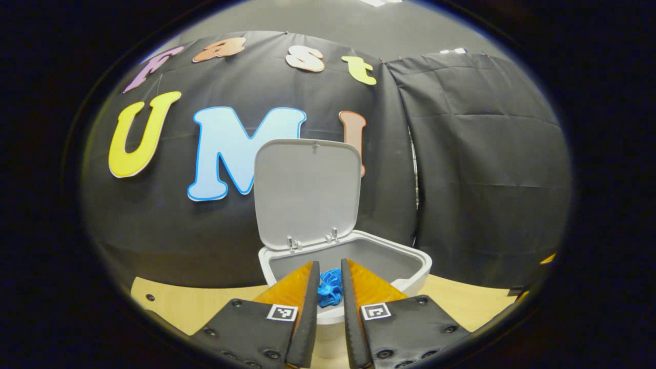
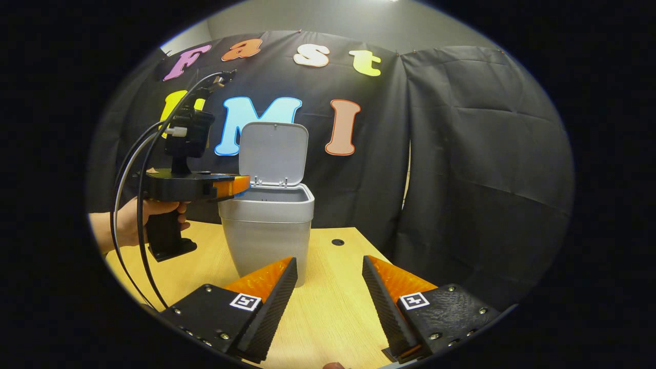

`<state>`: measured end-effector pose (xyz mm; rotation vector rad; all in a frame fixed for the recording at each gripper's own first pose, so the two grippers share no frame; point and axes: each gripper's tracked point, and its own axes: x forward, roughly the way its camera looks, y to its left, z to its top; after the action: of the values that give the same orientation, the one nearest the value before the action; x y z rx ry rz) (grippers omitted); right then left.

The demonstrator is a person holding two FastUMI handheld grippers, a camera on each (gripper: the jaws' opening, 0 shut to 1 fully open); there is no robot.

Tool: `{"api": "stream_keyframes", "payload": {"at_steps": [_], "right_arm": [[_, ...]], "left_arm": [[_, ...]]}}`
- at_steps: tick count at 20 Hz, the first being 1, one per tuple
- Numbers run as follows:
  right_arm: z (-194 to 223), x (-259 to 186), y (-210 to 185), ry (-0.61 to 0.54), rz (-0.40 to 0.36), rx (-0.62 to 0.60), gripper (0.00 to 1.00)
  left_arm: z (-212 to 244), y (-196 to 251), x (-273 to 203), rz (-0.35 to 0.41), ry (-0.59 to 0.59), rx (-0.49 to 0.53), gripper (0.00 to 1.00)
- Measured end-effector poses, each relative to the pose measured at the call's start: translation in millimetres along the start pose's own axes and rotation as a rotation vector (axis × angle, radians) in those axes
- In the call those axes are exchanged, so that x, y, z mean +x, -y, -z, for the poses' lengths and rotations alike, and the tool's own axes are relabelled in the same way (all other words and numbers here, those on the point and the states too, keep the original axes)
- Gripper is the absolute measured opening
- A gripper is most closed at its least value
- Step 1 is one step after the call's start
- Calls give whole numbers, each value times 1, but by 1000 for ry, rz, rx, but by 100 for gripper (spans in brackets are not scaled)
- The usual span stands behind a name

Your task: Press the lid of the desktop garbage bin to open it, pick up the crumpled paper on the desktop and throw it into the bin, then pick up the pop can on the desktop and drop it into the bin, and finally close the garbage bin lid.

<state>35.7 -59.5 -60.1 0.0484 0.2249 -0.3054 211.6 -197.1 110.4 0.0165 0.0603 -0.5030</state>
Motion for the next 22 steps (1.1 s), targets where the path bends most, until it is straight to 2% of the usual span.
{"api": "stream_keyframes", "payload": {"at_steps": [3,5,7,11,16,18,22], "right_arm": [[-1,0,-2,1,-7,7,83],[-2,-1,-5,7,-17,6,83],[-2,0,-9,8,-27,-5,83],[-1,0,-22,6,-67,-18,83],[0,-1,-47,8,-139,-42,83],[-3,-2,-55,16,-168,-41,83],[-3,-6,-73,20,-231,-11,83]], "left_arm": [[-2,-2,-3,-7,8,2,55],[-6,0,-6,-2,22,-1,77],[-11,-2,-10,-9,36,-2,87],[-18,-7,-26,-24,54,-9,92],[-26,-29,-61,-103,93,5,98],[-25,-35,-77,-122,94,1,93],[-24,-52,-108,-167,96,-3,93]]}}
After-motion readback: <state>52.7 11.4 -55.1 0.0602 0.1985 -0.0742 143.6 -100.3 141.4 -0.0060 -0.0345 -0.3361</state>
